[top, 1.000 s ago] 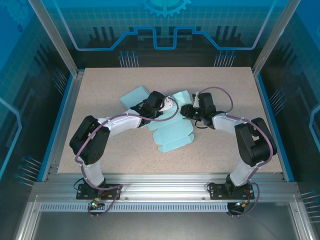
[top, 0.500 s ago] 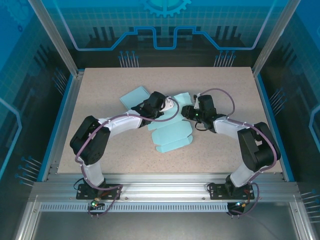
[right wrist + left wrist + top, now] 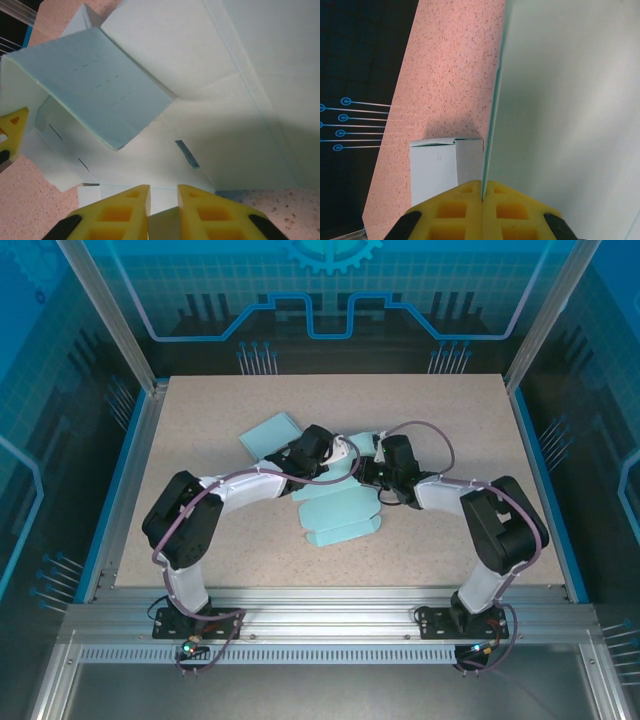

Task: Fold the paper box

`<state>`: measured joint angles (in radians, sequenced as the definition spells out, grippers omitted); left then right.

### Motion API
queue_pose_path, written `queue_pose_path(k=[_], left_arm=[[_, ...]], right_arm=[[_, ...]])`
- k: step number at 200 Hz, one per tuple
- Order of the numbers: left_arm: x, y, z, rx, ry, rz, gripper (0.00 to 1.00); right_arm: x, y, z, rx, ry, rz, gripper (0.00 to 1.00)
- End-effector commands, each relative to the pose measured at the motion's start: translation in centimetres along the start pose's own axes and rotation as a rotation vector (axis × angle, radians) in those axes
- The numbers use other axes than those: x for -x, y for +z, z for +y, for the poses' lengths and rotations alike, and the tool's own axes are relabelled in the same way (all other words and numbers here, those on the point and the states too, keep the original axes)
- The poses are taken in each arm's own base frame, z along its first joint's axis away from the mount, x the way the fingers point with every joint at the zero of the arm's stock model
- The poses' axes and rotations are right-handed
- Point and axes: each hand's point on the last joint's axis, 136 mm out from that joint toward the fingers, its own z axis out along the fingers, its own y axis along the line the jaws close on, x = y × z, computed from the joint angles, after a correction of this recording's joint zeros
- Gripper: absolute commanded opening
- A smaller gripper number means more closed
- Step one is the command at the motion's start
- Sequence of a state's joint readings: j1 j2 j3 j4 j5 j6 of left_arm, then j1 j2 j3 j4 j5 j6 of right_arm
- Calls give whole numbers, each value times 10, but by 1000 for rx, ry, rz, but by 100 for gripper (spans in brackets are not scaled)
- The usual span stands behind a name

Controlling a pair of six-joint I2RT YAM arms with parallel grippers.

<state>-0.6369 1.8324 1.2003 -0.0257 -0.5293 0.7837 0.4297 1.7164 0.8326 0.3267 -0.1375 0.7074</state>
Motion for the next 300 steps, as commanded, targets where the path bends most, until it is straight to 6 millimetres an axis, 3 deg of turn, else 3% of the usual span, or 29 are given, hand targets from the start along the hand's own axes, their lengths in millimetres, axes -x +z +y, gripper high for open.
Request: queue_pose_path(k=[1, 50, 75, 120, 151, 171, 191, 222, 241, 253, 260, 261, 268, 300], left_arm=[[12, 0, 1, 13, -46, -26, 0], [12, -4, 3, 50, -16, -60, 0], [11, -7, 4, 98, 33, -104, 0], [19, -15, 4, 207, 139, -211, 0], [21, -11, -1, 246, 198, -224, 0], [22, -8, -3, 268, 212, -223, 0], [25, -10, -2, 286, 214, -237, 0], [29, -16, 0, 288, 210, -263, 0], [30, -19, 0, 286, 222, -273, 0], [29, -19, -1, 284, 233, -274, 0], [29, -19, -1, 288, 236, -274, 0], [29, -19, -1, 289, 236, -274, 0], [29, -18, -2, 292, 241, -272, 0], [26, -16, -3, 317, 261, -269, 0]], right_arm=[[-8, 14, 7, 25, 0, 23, 20], [-10, 16, -4, 3, 10, 42, 22], [2, -4, -4, 2, -28, 20, 27], [26, -48, -8, -27, -100, -23, 43], [45, -71, -12, 10, -95, -70, 44], [58, -85, -26, -7, -74, -103, 44], [68, -93, -53, -46, -20, -120, 44], [79, -92, -94, -43, 105, -130, 43], [87, -85, -108, -14, 146, -132, 43], [94, -77, -107, 21, 127, -117, 43], [88, -69, -108, 40, 129, -88, 43], [97, -70, -104, 51, 115, -101, 43], [100, -64, -98, 87, 102, -90, 42], [90, -46, -73, 172, 14, -57, 43]])
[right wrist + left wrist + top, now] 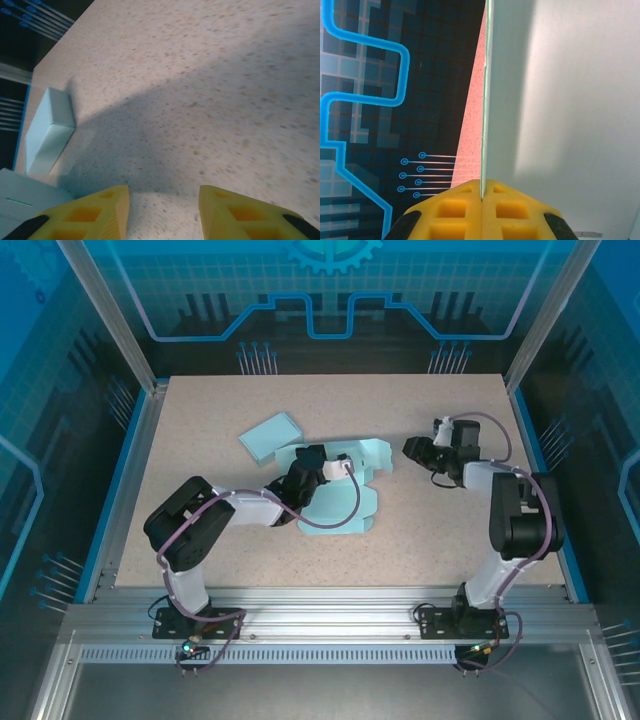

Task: Fold the paper box

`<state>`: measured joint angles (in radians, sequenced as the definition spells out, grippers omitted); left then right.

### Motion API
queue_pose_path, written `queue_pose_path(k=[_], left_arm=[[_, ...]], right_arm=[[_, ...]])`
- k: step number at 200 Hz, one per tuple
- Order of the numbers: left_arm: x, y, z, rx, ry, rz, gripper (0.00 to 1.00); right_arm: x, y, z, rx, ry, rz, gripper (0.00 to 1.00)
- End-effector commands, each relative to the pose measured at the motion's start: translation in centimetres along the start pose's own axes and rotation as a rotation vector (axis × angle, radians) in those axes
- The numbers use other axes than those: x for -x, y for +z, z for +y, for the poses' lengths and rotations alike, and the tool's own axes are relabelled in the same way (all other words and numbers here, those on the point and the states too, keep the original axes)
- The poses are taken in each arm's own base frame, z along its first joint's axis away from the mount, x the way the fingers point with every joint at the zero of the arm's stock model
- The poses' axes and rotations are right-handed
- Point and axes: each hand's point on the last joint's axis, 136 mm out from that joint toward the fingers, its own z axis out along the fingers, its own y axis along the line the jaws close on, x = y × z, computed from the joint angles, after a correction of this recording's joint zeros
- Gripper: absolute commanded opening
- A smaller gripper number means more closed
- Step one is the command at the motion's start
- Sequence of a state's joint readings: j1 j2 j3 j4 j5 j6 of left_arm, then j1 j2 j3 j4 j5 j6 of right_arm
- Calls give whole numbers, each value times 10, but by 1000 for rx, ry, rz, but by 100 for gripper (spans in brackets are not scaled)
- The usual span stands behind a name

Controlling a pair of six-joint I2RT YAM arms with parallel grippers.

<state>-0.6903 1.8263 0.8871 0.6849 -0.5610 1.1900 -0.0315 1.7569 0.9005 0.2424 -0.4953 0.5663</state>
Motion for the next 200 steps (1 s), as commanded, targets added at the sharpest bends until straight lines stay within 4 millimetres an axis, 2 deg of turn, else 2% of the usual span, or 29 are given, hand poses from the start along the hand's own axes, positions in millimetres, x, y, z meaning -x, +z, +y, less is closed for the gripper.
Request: queue_pose_path(k=[1, 34, 68, 86, 91, 200], left_arm=[[3, -1, 3, 36, 15, -21, 0], [5, 0, 9, 109, 34, -40, 0], [7, 2, 17, 207, 66, -57, 0], [6, 7, 9, 201, 89, -53, 0], [6, 8, 7, 196, 93, -51, 0], [1, 18, -15, 151, 122, -40, 0]], right_arm=[[1, 9, 43, 147, -127, 14, 43], [-23, 21, 59, 150, -230, 55, 43], [-29, 23, 65, 188, -253, 46, 43], [-32, 24, 69, 198, -273, 48, 43], [-42, 25, 63, 187, -264, 67, 43], [-89, 34, 65, 186, -315, 102, 46]])
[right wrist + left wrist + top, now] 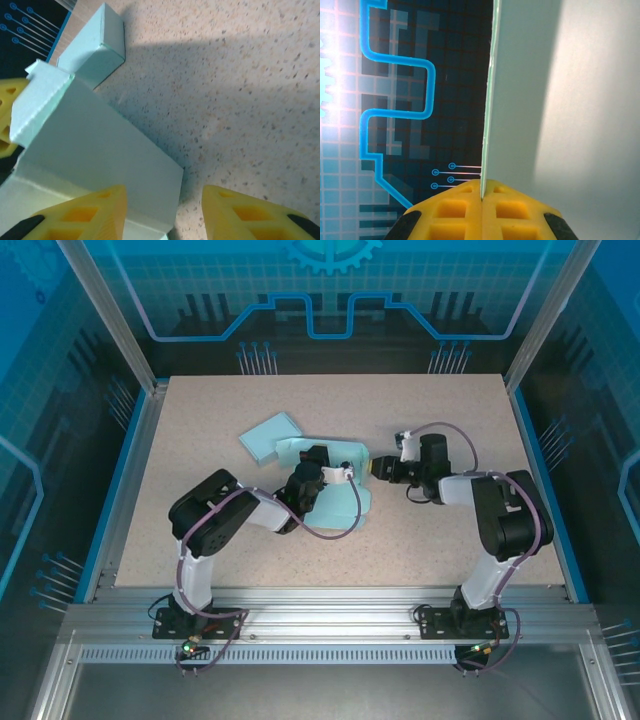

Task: Fold the paper box

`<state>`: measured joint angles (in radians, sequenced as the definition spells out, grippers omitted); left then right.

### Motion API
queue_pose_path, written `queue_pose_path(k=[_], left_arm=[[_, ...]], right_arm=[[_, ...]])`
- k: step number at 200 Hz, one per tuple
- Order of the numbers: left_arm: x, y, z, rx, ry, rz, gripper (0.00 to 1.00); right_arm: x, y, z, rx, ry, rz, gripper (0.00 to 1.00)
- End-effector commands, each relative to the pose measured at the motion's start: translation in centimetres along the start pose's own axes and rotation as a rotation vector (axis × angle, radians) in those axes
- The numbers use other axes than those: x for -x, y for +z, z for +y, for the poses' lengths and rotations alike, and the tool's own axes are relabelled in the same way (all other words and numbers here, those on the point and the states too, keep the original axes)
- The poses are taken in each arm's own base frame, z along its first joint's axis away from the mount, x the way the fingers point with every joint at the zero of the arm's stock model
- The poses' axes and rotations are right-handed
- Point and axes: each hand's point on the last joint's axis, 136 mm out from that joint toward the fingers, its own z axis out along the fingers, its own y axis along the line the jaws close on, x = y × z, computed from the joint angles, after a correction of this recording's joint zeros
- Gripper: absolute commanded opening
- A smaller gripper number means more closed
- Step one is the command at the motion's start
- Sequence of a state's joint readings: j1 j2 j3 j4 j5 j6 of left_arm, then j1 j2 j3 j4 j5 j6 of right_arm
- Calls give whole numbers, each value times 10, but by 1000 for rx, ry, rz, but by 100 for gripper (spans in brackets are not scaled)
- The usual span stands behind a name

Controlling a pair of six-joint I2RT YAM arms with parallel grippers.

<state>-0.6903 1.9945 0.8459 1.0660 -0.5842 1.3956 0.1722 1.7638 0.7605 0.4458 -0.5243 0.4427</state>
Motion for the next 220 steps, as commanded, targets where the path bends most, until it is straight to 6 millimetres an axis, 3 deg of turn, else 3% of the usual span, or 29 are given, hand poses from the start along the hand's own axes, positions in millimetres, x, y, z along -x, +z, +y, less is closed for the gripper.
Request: queue_pose_path(k=[1, 135, 220], left_arm=[[3, 2, -6, 2, -4, -8, 0], [4, 2, -5, -5, -7, -17, 0], [8, -11, -3, -5, -15, -55, 0]], right_arm=[[-7, 8, 11, 22, -57, 1, 46], [-20, 11, 39, 41, -157, 14, 58], [-5, 35, 31, -123, -251, -28, 57]])
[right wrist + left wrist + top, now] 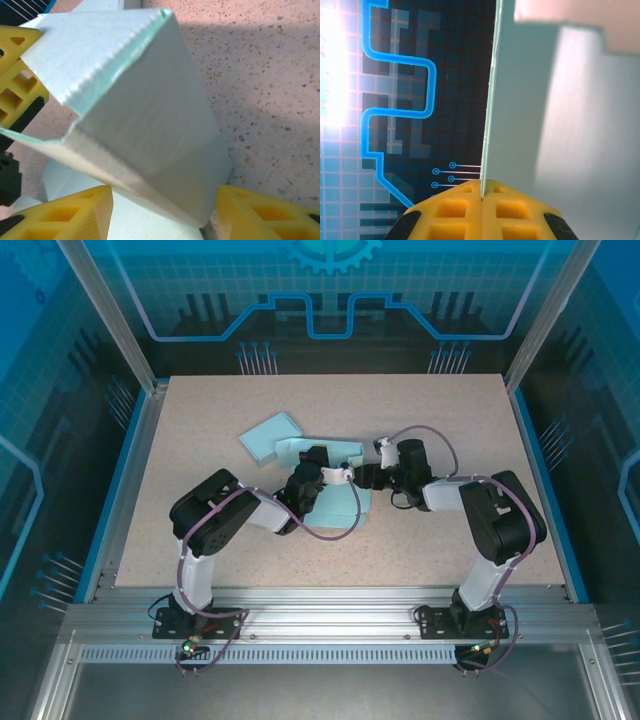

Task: Fold the paper box

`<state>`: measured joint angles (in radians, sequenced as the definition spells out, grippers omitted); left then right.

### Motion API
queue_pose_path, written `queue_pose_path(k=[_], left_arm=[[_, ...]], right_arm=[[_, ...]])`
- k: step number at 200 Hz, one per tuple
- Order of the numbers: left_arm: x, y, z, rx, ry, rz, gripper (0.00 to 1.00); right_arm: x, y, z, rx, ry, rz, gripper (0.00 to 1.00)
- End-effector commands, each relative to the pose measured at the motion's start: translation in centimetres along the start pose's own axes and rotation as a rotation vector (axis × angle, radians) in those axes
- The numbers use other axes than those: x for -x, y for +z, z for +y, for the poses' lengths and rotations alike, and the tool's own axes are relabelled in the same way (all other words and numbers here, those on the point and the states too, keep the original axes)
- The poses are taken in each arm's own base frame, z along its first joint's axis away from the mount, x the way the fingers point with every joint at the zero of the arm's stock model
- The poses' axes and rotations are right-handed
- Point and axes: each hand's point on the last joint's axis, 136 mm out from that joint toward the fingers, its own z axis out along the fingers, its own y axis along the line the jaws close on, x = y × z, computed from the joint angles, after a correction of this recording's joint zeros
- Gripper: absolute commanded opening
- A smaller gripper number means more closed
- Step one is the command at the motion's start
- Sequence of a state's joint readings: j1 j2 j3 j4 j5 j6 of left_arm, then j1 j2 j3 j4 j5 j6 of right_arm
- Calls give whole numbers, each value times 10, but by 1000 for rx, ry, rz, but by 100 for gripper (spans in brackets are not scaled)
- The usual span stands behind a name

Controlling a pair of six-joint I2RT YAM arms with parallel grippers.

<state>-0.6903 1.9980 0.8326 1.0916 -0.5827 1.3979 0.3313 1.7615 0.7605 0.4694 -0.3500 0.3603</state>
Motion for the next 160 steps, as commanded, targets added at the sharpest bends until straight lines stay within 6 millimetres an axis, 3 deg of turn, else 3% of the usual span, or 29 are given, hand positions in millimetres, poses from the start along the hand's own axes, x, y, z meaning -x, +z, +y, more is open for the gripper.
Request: queue_pose_path(k=[1, 91, 126, 149, 160], left_arm=[[9, -9, -2, -12, -14, -52, 0], [15, -16, -10, -54, -40, -80, 0], [19, -18, -1, -28, -72, -87, 0], [24, -25, 17, 2, -151, -97, 26], [25, -29, 28, 12, -204, -99, 45]], right_arm=[[12, 9, 0, -77, -76, -35, 57], [10, 18, -12, -266, -157, -82, 46], [10, 21, -10, -349, -235, -93, 29], [8, 20, -10, -381, -266, -98, 21], [7, 19, -11, -389, -274, -98, 20]])
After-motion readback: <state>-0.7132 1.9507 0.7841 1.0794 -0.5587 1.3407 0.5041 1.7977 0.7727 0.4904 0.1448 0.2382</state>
